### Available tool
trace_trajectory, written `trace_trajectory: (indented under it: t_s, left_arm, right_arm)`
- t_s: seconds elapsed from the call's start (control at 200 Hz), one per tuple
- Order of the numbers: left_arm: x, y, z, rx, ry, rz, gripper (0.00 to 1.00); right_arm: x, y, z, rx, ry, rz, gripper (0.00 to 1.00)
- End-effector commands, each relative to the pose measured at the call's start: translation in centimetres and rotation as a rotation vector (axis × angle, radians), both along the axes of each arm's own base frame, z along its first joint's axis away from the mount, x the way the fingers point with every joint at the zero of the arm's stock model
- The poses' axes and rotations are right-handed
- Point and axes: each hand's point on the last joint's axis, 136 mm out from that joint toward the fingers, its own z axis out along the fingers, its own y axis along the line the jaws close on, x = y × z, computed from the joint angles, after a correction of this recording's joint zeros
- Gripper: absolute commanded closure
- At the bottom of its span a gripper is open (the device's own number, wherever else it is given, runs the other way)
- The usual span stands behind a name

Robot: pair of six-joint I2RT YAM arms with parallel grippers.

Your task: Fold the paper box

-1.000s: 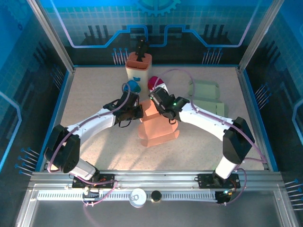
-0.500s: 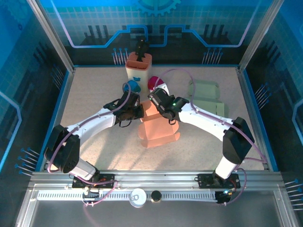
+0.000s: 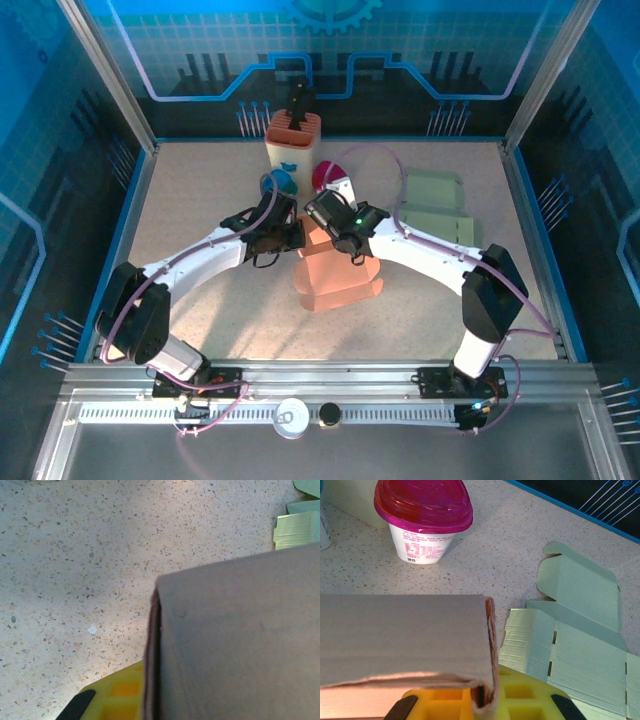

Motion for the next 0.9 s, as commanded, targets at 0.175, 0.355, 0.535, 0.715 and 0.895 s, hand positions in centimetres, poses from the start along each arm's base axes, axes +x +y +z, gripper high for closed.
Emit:
trace_trajectory:
  t_s: [0.175,0.355,0.535,0.715,0.895]
  left_arm:
    - [0.1,0.0,0.3,0.015,0.015,0.013,1.0]
    - [0.2,0.0,0.3,0.017,0.016,0.014,1.0]
    - [0.2,-0.1,0.2,0.014,0.018,0.012,1.0]
    - [0.3,-0.1,-0.3,0.02,0.023,0.022,1.0]
    - [0.5,0.4,-1.9,0.03,0.022,0.051,1.0]
  right_arm:
    - [-0.4,-0.5,-0.2,0.035,0.015,0.009,0.76]
    - [-0.7,-0.8,-1.5,0.047,0.042,0.01,0.8]
    - [-0.4,-1.7,-1.7,0.024,0.025,-0.027,0.98]
    - [-0.7,-1.3,-2.0,0.039,0.023,-0.028,1.0]
    - [-1.5,-0.7,-4.2,0.059,0.052,-0.029,1.0]
